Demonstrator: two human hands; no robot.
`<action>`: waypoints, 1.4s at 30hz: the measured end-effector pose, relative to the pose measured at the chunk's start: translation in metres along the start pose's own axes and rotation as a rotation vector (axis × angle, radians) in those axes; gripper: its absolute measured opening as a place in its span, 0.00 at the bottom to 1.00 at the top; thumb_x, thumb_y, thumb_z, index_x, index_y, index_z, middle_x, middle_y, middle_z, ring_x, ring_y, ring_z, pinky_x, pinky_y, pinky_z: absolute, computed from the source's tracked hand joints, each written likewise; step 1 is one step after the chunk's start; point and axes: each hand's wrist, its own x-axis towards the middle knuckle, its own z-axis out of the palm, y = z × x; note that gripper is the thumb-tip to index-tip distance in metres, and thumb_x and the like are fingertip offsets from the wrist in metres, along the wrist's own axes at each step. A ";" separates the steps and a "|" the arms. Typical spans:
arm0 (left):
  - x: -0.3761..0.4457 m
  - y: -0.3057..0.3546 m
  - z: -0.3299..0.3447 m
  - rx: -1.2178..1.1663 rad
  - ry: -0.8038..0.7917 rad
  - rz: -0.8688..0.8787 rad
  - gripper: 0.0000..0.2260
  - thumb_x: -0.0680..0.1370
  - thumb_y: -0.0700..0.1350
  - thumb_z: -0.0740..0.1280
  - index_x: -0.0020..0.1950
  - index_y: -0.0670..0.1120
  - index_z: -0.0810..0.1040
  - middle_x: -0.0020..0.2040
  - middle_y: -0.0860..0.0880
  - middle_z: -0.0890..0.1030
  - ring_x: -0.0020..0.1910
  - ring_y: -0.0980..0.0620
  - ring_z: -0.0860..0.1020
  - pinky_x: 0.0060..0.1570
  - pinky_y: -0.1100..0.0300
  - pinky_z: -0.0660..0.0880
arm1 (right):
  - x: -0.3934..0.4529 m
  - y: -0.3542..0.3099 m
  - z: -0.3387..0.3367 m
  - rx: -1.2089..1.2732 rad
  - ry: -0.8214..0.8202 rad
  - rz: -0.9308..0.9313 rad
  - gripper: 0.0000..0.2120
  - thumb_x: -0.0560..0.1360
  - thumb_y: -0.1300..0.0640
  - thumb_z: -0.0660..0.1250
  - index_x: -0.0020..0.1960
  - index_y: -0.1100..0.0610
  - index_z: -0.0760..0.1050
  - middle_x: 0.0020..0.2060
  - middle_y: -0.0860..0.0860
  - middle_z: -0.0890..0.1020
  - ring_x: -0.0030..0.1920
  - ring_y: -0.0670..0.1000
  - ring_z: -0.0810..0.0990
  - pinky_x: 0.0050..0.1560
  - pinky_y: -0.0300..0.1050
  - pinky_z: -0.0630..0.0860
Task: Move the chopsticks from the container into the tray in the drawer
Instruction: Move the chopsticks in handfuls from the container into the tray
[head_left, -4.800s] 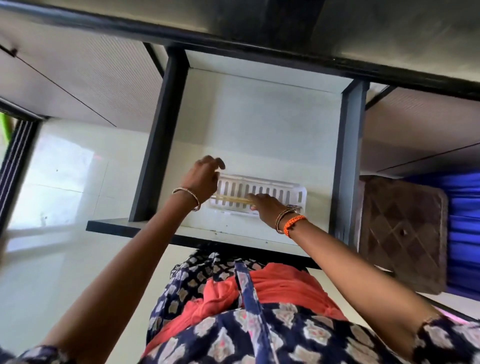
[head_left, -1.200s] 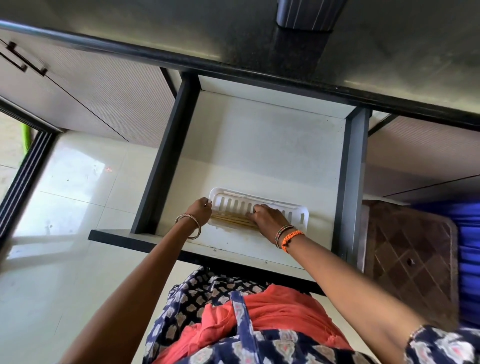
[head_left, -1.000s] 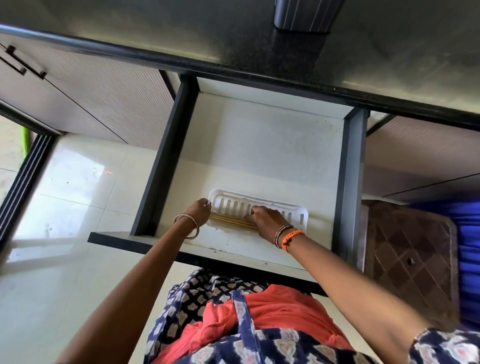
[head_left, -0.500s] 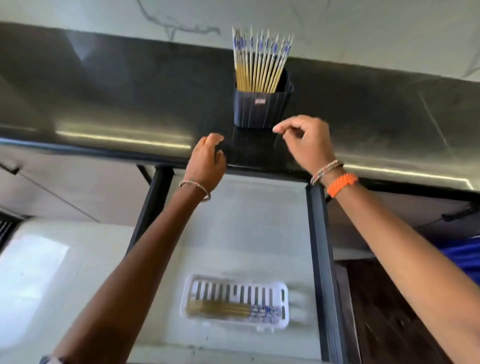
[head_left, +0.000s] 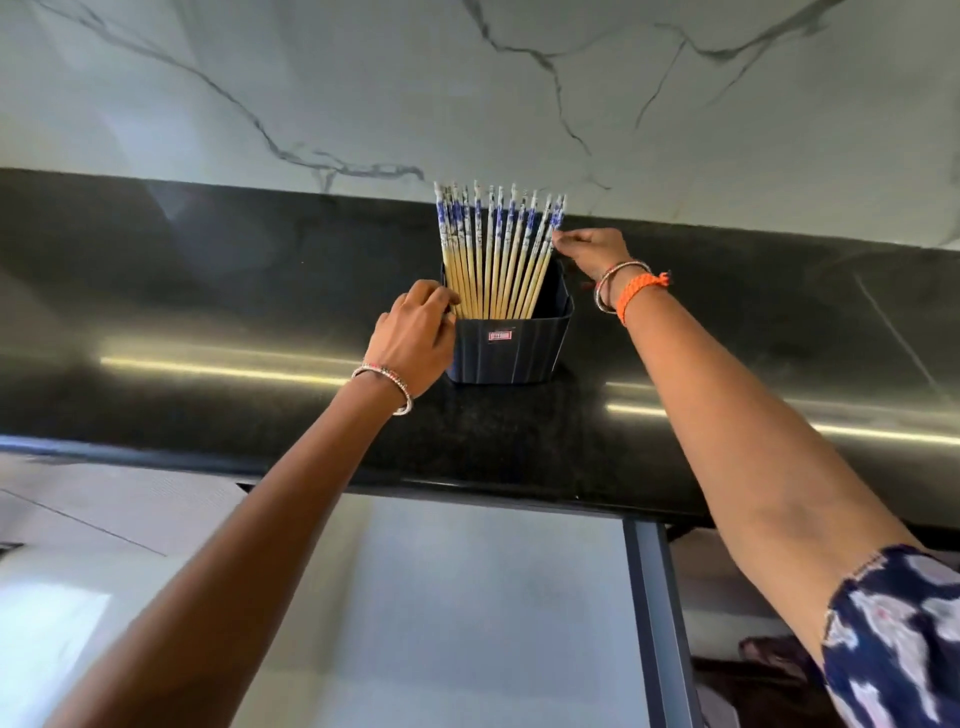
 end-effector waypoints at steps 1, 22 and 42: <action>0.000 0.000 0.002 -0.020 0.018 -0.001 0.12 0.78 0.44 0.56 0.59 0.44 0.73 0.60 0.46 0.73 0.53 0.44 0.76 0.50 0.46 0.77 | 0.002 -0.002 0.001 0.007 -0.023 0.002 0.15 0.74 0.57 0.69 0.58 0.64 0.78 0.49 0.54 0.80 0.48 0.48 0.76 0.42 0.37 0.74; -0.051 0.060 -0.057 -0.084 0.069 0.101 0.22 0.80 0.47 0.54 0.73 0.43 0.57 0.74 0.42 0.63 0.74 0.44 0.59 0.71 0.45 0.59 | -0.135 -0.091 -0.073 0.699 0.193 -0.019 0.10 0.75 0.66 0.65 0.37 0.57 0.75 0.30 0.50 0.80 0.33 0.47 0.79 0.37 0.42 0.81; -0.336 -0.016 0.013 -0.315 -1.213 -0.593 0.20 0.78 0.57 0.56 0.31 0.48 0.73 0.24 0.53 0.67 0.20 0.56 0.59 0.24 0.65 0.56 | -0.437 0.194 0.065 -0.711 -0.814 -0.405 0.18 0.79 0.57 0.59 0.69 0.50 0.68 0.50 0.56 0.80 0.50 0.59 0.79 0.46 0.45 0.71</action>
